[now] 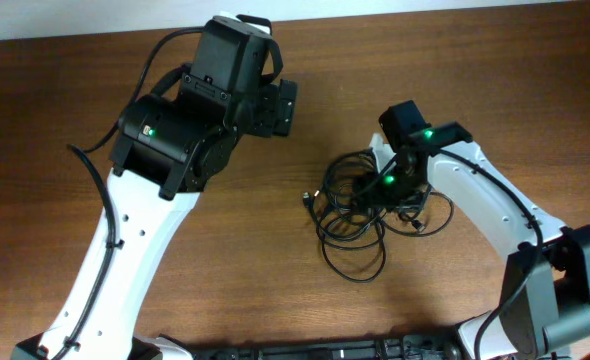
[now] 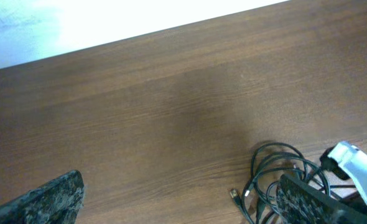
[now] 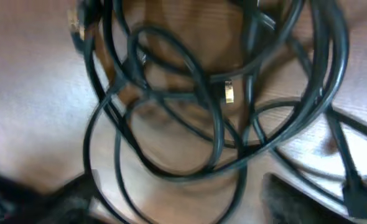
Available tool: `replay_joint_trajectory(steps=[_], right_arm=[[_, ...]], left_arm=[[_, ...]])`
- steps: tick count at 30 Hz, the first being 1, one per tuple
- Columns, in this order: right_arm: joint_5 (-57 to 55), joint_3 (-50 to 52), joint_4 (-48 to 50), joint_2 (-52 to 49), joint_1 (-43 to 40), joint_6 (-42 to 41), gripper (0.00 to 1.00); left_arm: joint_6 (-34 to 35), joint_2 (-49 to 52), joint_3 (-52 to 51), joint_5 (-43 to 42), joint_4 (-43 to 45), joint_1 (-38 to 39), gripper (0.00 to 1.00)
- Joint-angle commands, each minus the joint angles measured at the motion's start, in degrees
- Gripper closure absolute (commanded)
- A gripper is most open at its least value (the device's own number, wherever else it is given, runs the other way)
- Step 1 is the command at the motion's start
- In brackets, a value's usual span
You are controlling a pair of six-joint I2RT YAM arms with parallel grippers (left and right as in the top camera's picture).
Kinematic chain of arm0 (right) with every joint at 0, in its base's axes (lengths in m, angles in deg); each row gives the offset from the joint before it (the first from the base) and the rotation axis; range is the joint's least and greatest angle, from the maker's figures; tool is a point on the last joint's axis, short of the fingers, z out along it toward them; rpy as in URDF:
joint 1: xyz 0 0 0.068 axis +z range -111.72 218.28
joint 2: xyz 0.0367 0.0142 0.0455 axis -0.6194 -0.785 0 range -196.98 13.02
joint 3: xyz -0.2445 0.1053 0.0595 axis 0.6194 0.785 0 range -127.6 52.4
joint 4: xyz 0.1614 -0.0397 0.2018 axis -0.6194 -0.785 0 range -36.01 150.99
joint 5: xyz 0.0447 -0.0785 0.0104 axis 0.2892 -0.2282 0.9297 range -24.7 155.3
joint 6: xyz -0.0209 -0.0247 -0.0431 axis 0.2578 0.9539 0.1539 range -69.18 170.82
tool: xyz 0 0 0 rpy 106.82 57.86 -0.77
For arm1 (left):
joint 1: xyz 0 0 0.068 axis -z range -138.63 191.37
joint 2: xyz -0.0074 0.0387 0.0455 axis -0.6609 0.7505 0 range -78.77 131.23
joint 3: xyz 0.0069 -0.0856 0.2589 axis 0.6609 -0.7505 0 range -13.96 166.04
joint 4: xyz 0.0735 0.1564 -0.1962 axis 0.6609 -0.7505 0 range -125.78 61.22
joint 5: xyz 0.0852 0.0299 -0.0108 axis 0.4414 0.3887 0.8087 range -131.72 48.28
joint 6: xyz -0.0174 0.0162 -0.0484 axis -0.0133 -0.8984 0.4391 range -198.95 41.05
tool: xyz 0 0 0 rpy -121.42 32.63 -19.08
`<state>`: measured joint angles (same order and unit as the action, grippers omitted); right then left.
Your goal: Untangle cables
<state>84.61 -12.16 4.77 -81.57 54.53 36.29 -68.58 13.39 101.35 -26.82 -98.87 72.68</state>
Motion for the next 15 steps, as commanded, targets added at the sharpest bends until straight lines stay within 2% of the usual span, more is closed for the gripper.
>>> replay_joint_trajectory(steps=[1, 7, 9, 11, 15], right_arm=[[-0.11, 3.26, 4.46, 0.46, 0.17, -10.71, 0.01], [-0.07, 7.67, 9.86, 0.46, 0.20, -17.73, 0.00], [-0.07, 7.76, 10.14, 0.46, 0.20, -18.97, 0.03], [-0.07, 7.76, 10.25, 0.46, 0.20, -19.02, 0.19], [0.15, 7.76, 10.86, 0.46, 0.20, -18.99, 0.31]], left_arm=[[0.70, 0.00, 0.98, 0.55, 0.02, -0.24, 0.01], [0.70, 0.00, 0.98, 0.55, -0.11, -0.24, 0.01], [0.70, 0.00, 0.98, 0.55, -0.13, -0.24, 0.01], [0.70, 0.00, 0.98, 0.55, -0.13, -0.24, 0.01], [0.70, 0.00, 0.98, 0.55, -0.13, -0.24, 0.01]])
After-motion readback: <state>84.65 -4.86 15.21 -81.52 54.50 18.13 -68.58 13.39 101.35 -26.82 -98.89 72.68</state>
